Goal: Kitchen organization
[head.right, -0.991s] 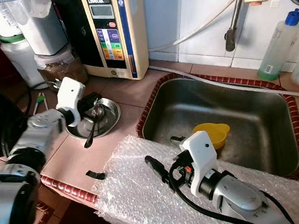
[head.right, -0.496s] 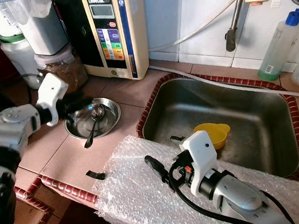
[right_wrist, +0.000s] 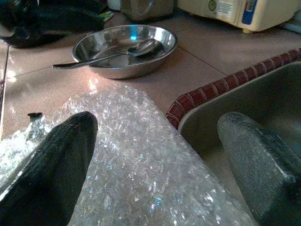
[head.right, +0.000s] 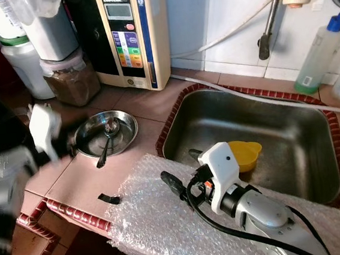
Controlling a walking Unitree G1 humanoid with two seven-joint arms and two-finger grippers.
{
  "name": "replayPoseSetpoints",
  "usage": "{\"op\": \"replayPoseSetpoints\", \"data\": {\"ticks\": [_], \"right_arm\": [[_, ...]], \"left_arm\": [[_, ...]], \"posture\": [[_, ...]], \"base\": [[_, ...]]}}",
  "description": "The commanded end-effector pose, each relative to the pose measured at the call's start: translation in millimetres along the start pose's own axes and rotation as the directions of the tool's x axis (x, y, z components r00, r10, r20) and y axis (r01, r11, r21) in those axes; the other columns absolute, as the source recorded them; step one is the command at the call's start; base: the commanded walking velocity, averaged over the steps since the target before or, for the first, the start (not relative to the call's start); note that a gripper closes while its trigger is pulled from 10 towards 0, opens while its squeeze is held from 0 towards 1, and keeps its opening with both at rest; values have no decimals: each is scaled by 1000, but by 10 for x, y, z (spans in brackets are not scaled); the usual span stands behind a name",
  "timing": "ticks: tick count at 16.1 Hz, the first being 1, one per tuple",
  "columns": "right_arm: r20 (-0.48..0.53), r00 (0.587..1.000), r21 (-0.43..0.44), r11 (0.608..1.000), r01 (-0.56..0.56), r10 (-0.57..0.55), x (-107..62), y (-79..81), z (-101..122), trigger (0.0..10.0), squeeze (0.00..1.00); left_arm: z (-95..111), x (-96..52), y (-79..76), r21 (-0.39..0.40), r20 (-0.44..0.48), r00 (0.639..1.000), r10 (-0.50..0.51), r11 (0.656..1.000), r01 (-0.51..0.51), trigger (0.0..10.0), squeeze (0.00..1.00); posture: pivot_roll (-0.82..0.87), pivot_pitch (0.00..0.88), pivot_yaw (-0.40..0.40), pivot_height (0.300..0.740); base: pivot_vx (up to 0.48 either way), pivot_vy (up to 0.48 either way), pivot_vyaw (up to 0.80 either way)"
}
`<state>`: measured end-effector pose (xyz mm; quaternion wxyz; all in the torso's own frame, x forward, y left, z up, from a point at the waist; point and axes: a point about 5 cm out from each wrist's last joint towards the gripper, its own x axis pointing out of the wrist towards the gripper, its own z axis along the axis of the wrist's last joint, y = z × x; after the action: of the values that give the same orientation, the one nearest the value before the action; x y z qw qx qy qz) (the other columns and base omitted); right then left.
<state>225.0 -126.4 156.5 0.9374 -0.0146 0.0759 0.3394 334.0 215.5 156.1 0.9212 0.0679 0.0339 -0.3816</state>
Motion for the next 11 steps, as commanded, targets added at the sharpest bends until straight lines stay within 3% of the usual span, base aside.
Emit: {"op": "replayPoseSetpoints", "data": {"ticks": [1, 7, 11], "right_arm": [[2, 1000, -11, 1000, -15, 15, 20, 0, 7, 10000, 0], [0, 1000, -27, 1000, -16, 16, 70, -30, -28, 10000, 0], [-3, 1000, -28, 999, -21, 21, 80, -17, -56, 10000, 0]], "left_arm": [[102, -60, 16, 36, 4, 999, -37, 999, 37, 10000, 1000], [110, -160, -112, -32, 34, 995, -91, 995, 92, 10000, 1000], [107, -231, -254, -48, -11, 971, -239, 970, 238, 10000, 1000]], "posture": [[24, 32, 39, 740], [31, 19, 44, 740], [30, 16, 47, 740]], "base": [[0, 0, 0], [0, 0, 0], [0, 0, 0]]}}
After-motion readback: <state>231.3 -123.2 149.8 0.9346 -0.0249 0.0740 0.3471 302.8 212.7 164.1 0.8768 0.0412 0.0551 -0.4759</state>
